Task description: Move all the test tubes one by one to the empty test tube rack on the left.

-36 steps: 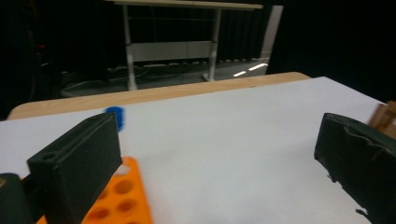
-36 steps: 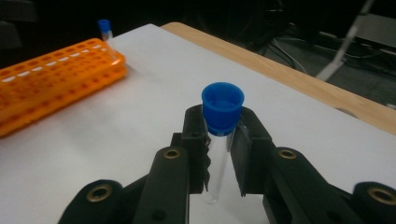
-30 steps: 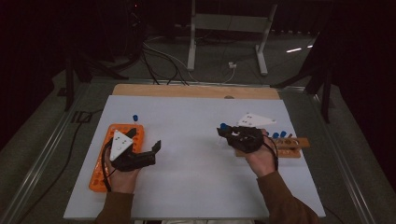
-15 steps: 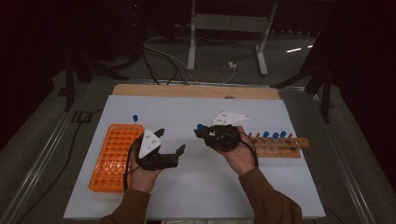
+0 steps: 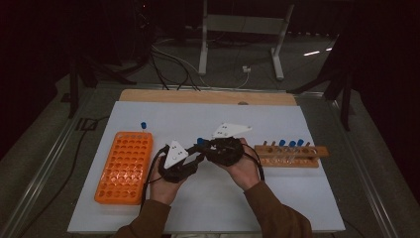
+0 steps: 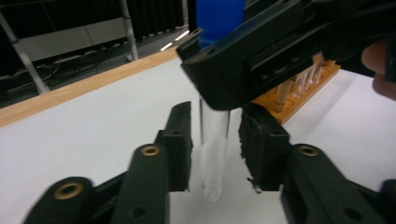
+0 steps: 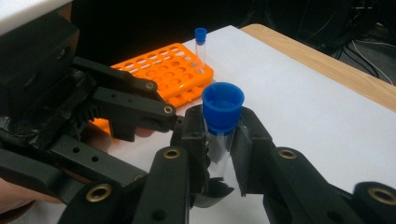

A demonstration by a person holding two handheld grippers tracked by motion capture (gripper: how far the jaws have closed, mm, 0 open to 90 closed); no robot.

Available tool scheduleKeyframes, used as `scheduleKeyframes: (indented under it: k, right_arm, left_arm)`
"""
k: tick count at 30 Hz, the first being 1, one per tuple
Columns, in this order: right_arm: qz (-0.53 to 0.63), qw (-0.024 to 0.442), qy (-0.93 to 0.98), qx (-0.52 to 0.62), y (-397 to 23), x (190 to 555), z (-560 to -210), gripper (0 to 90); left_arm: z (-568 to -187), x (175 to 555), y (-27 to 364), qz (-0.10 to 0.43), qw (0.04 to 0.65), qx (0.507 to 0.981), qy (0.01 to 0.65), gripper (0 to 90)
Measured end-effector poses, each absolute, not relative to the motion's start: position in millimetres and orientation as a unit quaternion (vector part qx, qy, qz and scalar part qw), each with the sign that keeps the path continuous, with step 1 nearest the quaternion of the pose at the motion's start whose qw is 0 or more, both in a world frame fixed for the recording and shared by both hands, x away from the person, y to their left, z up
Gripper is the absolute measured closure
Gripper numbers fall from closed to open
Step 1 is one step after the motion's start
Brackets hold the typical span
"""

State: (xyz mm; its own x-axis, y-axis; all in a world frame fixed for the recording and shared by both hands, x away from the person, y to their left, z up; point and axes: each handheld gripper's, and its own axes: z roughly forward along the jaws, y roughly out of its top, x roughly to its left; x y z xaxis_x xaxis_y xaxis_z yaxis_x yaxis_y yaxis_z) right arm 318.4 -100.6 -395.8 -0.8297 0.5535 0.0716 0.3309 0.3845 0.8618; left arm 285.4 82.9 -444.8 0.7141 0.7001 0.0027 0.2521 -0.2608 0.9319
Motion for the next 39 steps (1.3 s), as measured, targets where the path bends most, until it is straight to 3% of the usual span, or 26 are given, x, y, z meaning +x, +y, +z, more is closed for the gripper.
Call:
scheduleKeyframes:
  k: [6, 11, 17, 23, 29, 39]
  right_arm:
    - [0.489, 0.109, 0.823, 0.268, -103, 318, -399, 76.3]
    - [0.492, 0.106, 0.822, 0.268, -105, 318, -400, 74.6]
    - [0.521, 0.09, 0.802, 0.278, -115, 320, -397, 45.5]
    - [0.516, 0.11, 0.795, 0.299, -124, 321, -399, 14.3]
    - [0.507, 0.13, 0.793, 0.312, -138, 321, -408, 2.7]
    - [0.495, 0.164, 0.788, 0.329, -167, 315, -411, 0.0]
  left_arm:
    - [-446, 286, 84, 0.21, 0.524, 0.764, 0.313, 76.8]
    - [-447, 286, 84, 0.209, 0.526, 0.764, 0.31, 77.8]
    - [-447, 287, 87, 0.212, 0.52, 0.766, 0.314, 78.0]
    - [-444, 289, 98, 0.221, 0.519, 0.756, 0.333, 78.1]
    - [-441, 292, 113, 0.232, 0.515, 0.745, 0.354, 78.1]
    - [-440, 298, 143, 0.24, 0.516, 0.721, 0.396, 78.0]
